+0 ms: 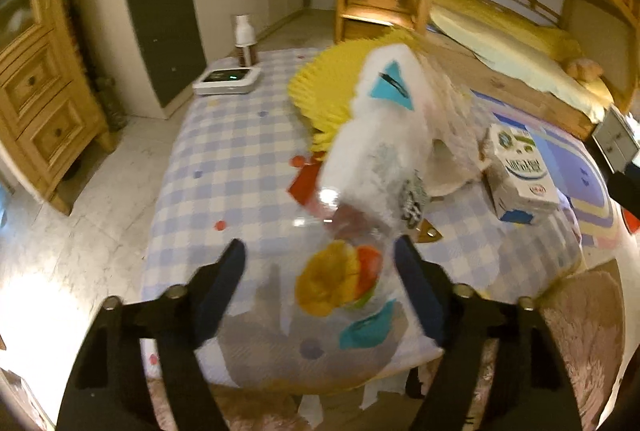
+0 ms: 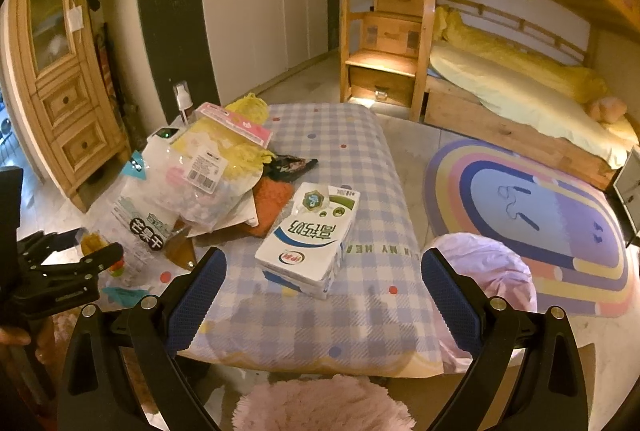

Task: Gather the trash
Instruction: 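Reach the left tool to the clear mango snack bag and grasp it, then grasp the clear plastic bag with pink label using the right tool while the left tool holds the snack bag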

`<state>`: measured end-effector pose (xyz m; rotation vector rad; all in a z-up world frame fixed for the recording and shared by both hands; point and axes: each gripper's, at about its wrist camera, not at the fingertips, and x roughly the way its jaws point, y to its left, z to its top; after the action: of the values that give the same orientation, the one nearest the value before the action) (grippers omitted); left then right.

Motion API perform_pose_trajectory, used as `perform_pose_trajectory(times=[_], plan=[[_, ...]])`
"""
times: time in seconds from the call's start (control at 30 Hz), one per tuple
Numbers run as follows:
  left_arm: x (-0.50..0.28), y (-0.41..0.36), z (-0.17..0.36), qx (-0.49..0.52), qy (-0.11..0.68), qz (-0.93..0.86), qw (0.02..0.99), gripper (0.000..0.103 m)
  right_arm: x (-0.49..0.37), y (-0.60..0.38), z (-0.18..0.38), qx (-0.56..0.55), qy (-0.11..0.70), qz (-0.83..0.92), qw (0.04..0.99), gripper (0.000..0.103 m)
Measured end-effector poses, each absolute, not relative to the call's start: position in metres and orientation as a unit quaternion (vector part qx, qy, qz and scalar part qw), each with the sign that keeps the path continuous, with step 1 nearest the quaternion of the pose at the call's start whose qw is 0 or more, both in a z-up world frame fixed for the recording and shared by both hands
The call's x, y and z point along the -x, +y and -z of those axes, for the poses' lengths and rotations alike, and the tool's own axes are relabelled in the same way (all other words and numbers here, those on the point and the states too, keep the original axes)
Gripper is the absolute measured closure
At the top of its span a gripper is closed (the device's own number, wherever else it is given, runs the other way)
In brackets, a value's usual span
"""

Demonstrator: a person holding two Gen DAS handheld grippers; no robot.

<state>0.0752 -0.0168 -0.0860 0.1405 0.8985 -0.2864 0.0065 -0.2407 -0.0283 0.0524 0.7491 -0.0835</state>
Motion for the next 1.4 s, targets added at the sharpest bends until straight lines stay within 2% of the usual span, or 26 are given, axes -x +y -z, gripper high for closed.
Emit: perform_pose_trajectory(times=[0.13,0.2,0.3,0.5,0.83,1.0,1.1,1.2,1.23,1.27,1.33,1.4], plan=[[-0.072,-0.022,0.088,-0.070,0.435,0.154,0.885,0.057,-0.005,-0.239,0.030,-0.023,0.369,0.036,0.929,0.006],[-0.070,-0.022,0.087,-0.068,0.435,0.159,0.884,0.074,-0.004,-0.238,0.030,-0.020,0.370,0.036,0.928,0.006],[-0.065,-0.021,0.082,-0.059,0.432,0.173,0.883,0.089,-0.003,-0.238,0.029,-0.020,0.369,0.034,0.929,0.006],[-0.045,-0.016,0.060,-0.041,0.402,0.199,0.893,0.094,0.005,-0.238,0.028,-0.017,0.368,0.040,0.929,0.006],[-0.009,-0.003,0.014,-0.007,0.359,0.248,0.900,0.094,0.015,-0.241,0.021,-0.042,0.343,0.022,0.938,0.006],[-0.011,0.009,-0.003,-0.007,0.326,0.201,0.924,0.094,0.009,-0.227,0.020,0.005,0.352,0.034,0.935,0.006],[-0.025,0.016,0.003,-0.006,0.332,0.170,0.928,0.094,0.000,-0.214,0.023,0.013,0.355,0.035,0.934,0.007],[-0.032,0.020,0.008,-0.001,0.337,0.156,0.929,0.094,-0.011,-0.196,0.029,0.032,0.361,0.006,0.932,0.012],[-0.036,0.019,0.011,-0.003,0.340,0.153,0.928,0.094,-0.013,-0.190,0.031,0.039,0.362,-0.002,0.931,0.022],[-0.038,0.021,0.013,-0.005,0.341,0.151,0.928,0.094,-0.020,-0.181,0.035,0.047,0.370,-0.011,0.928,0.040],[-0.042,0.022,0.018,-0.007,0.345,0.147,0.927,0.094,-0.027,-0.172,0.039,0.052,0.376,-0.022,0.925,0.041],[-0.047,0.024,0.020,-0.004,0.348,0.147,0.926,0.094,-0.037,-0.162,0.043,0.061,0.378,-0.030,0.923,0.038]])
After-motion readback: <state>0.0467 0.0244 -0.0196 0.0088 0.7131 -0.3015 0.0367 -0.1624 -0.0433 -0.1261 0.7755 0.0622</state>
